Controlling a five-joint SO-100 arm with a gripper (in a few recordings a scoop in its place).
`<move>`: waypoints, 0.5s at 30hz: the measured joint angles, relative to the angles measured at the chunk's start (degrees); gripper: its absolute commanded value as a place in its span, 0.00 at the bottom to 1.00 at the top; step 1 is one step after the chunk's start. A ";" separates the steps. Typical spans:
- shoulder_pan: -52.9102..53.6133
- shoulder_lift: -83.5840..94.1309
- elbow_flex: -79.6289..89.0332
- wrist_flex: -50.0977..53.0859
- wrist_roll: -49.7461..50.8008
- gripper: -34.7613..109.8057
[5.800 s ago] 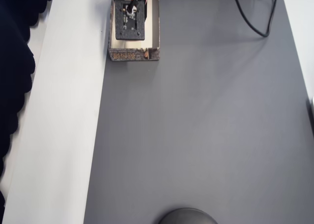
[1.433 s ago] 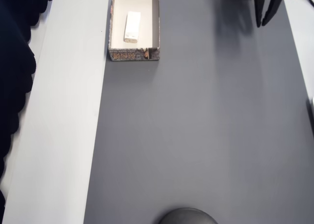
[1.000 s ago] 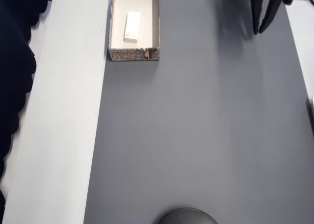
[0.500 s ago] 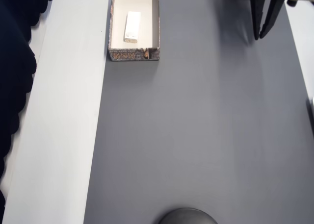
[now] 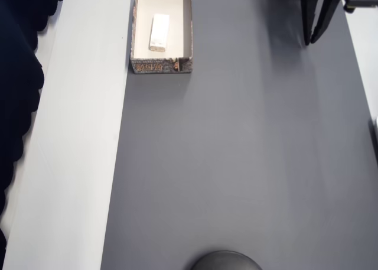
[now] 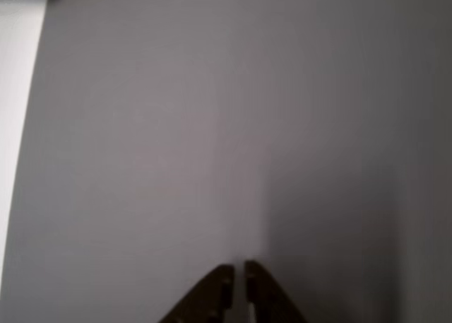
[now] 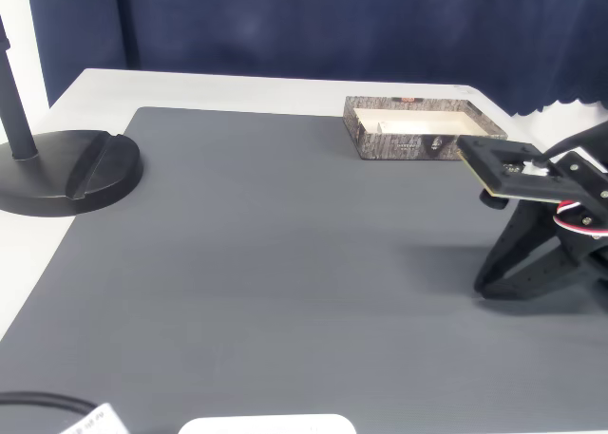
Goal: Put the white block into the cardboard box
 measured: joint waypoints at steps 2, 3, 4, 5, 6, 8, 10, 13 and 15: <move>0.00 0.00 0.00 0.35 -1.32 0.23; 0.00 0.00 0.00 0.62 -1.93 0.23; 0.00 0.00 0.00 0.70 -2.46 0.23; 0.00 0.00 0.00 0.88 -2.90 0.23; 0.00 0.00 0.00 0.88 -3.16 0.23; 0.00 0.00 0.00 0.88 -3.43 0.23; 0.00 0.00 0.00 0.88 -3.43 0.23; 0.00 0.00 0.00 0.88 -3.43 0.23; 0.00 0.00 0.00 0.88 -3.43 0.23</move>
